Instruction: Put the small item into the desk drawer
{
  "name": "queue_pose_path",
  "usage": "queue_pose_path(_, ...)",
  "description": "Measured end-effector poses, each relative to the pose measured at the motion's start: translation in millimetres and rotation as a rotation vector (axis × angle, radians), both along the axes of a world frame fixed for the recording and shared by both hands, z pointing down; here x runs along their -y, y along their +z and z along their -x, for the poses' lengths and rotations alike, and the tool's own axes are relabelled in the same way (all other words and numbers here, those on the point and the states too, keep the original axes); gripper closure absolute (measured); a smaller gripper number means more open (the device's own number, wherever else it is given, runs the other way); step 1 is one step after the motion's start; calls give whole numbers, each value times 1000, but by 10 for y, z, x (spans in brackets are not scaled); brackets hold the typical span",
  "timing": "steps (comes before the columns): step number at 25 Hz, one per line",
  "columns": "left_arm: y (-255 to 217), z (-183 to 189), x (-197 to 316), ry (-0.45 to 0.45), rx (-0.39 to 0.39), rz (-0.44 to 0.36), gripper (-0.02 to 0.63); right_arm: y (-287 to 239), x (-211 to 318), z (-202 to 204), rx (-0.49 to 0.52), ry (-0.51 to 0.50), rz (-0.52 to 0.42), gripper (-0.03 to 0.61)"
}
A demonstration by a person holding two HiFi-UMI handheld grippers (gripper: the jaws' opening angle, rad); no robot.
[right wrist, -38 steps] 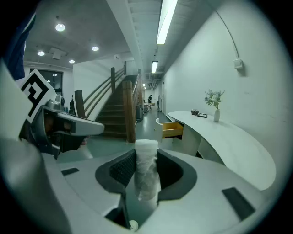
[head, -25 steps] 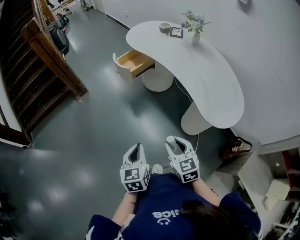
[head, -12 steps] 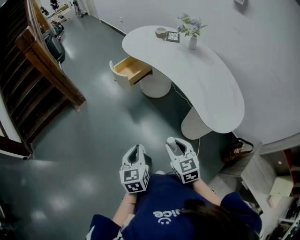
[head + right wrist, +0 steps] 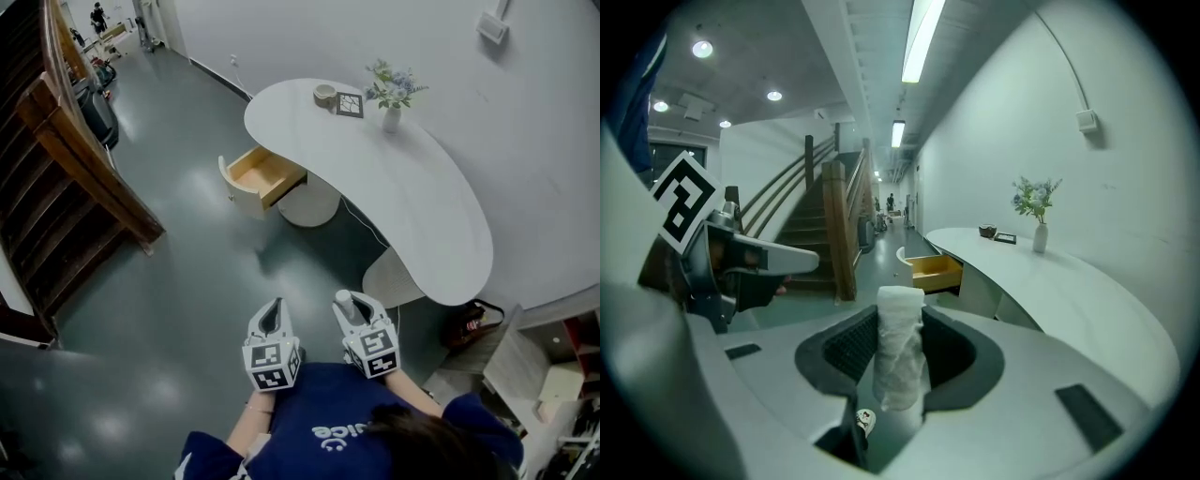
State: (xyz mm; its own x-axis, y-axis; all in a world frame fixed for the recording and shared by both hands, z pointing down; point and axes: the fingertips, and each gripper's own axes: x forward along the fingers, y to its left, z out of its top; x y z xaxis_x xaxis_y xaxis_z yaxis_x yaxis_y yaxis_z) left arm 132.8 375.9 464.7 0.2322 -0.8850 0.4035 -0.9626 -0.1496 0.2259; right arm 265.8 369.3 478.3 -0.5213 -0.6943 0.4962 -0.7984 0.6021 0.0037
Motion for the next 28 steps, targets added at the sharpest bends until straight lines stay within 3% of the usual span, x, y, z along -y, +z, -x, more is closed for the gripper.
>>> queue_pose_path(13, 179, 944, 964, 17, -21, 16, 609, 40, 891, 853, -2, 26, 4, 431)
queue_pose_path(28, 187, 1155, 1275, 23, -21, 19, 609, 79, 1216, 1056, 11, 33, 17, 431)
